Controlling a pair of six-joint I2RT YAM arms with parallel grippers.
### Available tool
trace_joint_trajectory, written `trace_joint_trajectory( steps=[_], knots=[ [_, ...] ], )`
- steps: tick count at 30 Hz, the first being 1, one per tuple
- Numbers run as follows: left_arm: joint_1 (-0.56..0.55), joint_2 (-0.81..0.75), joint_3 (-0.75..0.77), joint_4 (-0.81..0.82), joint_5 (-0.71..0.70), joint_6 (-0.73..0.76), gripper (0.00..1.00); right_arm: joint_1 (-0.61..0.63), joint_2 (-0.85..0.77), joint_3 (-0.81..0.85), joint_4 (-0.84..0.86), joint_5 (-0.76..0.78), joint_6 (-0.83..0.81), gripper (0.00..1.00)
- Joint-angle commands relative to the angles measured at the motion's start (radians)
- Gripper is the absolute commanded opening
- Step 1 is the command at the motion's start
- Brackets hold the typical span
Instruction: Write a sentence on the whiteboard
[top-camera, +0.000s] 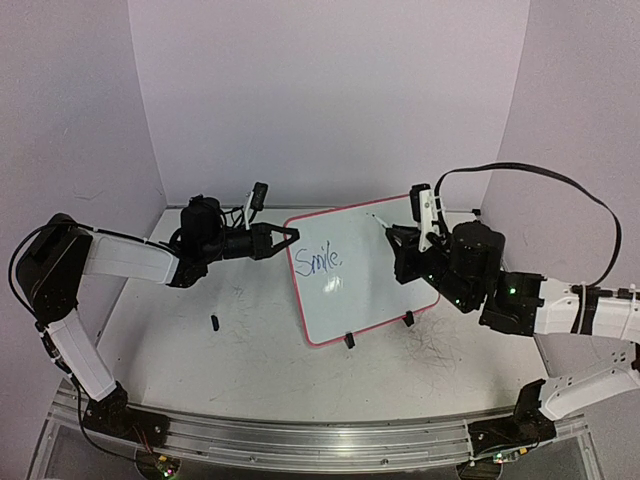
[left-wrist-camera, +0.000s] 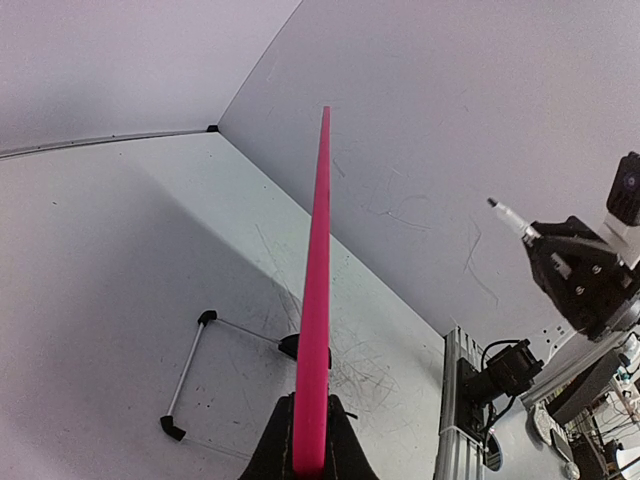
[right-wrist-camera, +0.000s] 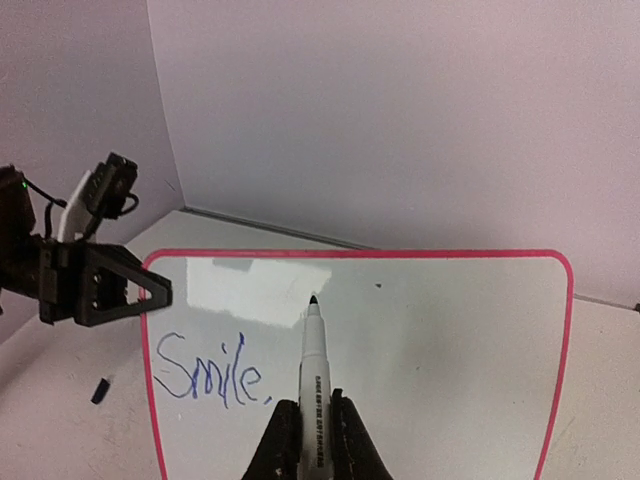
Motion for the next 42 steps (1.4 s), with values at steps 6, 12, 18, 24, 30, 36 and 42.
trace_joint_trajectory(
  steps=[6, 12, 18, 24, 30, 36, 42],
  knots=[
    [-0.036, -0.015, 0.007, -0.082, 0.004, 0.086, 0.0, -0.05, 0.037, -0.077, 0.165, -0.059, -0.148, 0.0],
    [-0.049, -0.013, 0.021, -0.116, -0.001, 0.109, 0.0, -0.051, 0.07, -0.118, 0.218, -0.118, -0.131, 0.0],
    [-0.064, -0.015, 0.04, -0.163, -0.028, 0.142, 0.0, -0.049, 0.095, -0.131, 0.232, -0.204, -0.116, 0.0],
    [-0.064, -0.022, 0.04, -0.18, -0.054, 0.159, 0.0, -0.049, 0.122, -0.134, 0.247, -0.177, -0.134, 0.0],
    [-0.064, -0.031, 0.035, -0.227, -0.093, 0.132, 0.0, -0.049, 0.101, -0.147, 0.256, -0.166, -0.1, 0.0],
    [-0.063, -0.056, 0.024, -0.246, -0.107, 0.157, 0.0, -0.049, 0.11, -0.125, 0.207, -0.115, -0.085, 0.0],
    [-0.063, -0.068, 0.019, -0.245, -0.101, 0.176, 0.0, -0.049, 0.122, -0.111, 0.18, -0.114, -0.094, 0.0]
  ],
)
